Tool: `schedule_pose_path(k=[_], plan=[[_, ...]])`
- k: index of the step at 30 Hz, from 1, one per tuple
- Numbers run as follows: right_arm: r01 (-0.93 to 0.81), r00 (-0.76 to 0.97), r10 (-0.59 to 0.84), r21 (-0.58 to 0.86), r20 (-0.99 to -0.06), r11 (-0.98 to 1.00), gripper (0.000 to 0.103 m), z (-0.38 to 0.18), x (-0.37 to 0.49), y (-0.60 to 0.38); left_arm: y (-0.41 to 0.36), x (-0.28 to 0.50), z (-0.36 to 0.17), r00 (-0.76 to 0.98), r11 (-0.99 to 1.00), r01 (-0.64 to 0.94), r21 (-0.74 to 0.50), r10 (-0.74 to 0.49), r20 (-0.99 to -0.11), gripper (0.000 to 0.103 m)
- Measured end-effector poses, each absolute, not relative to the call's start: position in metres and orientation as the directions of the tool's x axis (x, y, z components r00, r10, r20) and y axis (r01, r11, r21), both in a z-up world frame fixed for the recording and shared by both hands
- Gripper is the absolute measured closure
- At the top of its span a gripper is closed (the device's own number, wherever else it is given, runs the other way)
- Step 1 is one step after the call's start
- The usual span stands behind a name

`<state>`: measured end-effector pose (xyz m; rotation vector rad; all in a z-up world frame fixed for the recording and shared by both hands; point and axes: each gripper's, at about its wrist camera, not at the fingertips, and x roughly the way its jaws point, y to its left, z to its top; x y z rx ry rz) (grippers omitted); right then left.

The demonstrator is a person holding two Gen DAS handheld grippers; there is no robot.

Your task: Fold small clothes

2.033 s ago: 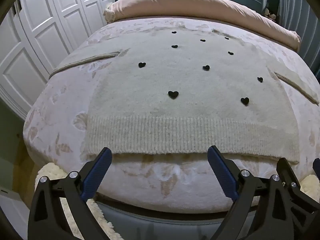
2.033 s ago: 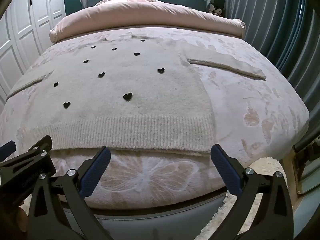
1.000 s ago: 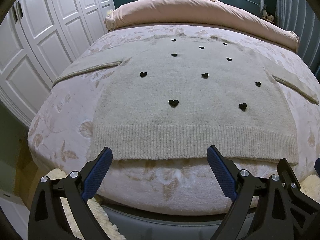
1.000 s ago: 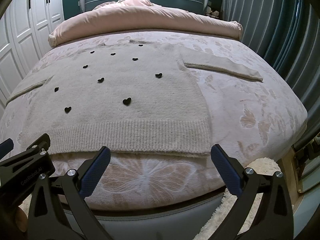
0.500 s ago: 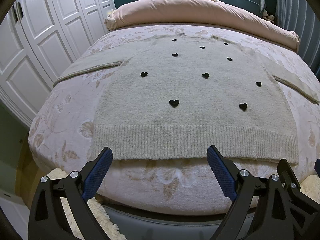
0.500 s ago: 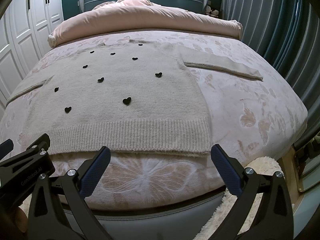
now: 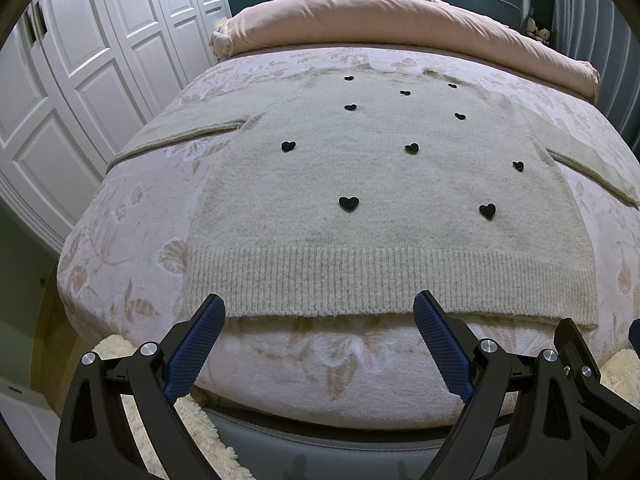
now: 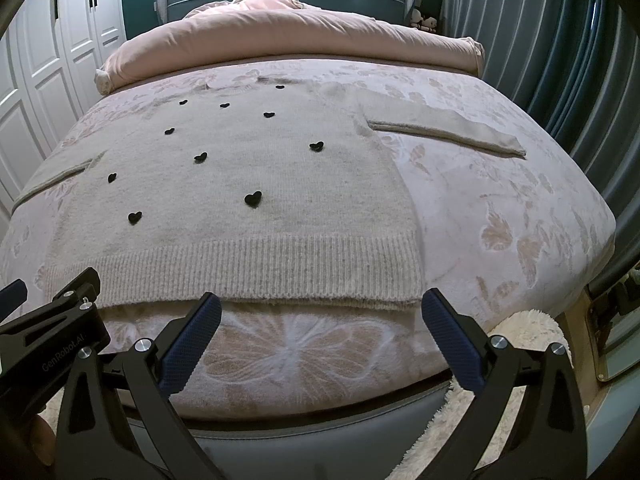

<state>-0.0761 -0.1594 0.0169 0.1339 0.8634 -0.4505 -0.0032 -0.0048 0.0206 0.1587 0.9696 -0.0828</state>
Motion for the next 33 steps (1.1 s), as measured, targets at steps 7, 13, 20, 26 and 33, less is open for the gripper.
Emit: schedule_pose_path(k=[7, 13, 20, 26, 33], plan=[[0.435, 0.562, -0.328, -0.065, -0.759, 0.898, 0.005, 0.017, -0.076, -0.1593, -0.0049, -0.0031, 0.0207, 0.564, 0.985, 0.141, 0.097, 0.001, -0.826, 0.011], [0.435, 0.562, -0.327, -0.065, -0.76, 0.898, 0.005, 0.0168, -0.0763, -0.1601, -0.0049, -0.0029, 0.0207, 0.563, 0.985, 0.141, 0.097, 0.001, -0.826, 0.011], [0.435, 0.561, -0.327, -0.065, -0.76, 0.898, 0.005, 0.017, -0.0762, -0.1601, -0.005, -0.003, 0.0208, 0.563, 0.985, 0.141, 0.098, 0.001, -0.827, 0.011], [0.435, 0.56, -0.326, -0.064, -0.761, 0.898, 0.005, 0.0167, -0.0763, -0.16, -0.0044, -0.0039, 0.0209, 0.561, 0.985, 0.14, 0.098, 0.002, -0.828, 0.011], [0.435, 0.557, -0.327, -0.068, -0.763, 0.898, 0.005, 0.0176, -0.0773, -0.1603, -0.0047, -0.0042, 0.0206, 0.563, 0.985, 0.14, 0.1, 0.004, -0.827, 0.011]])
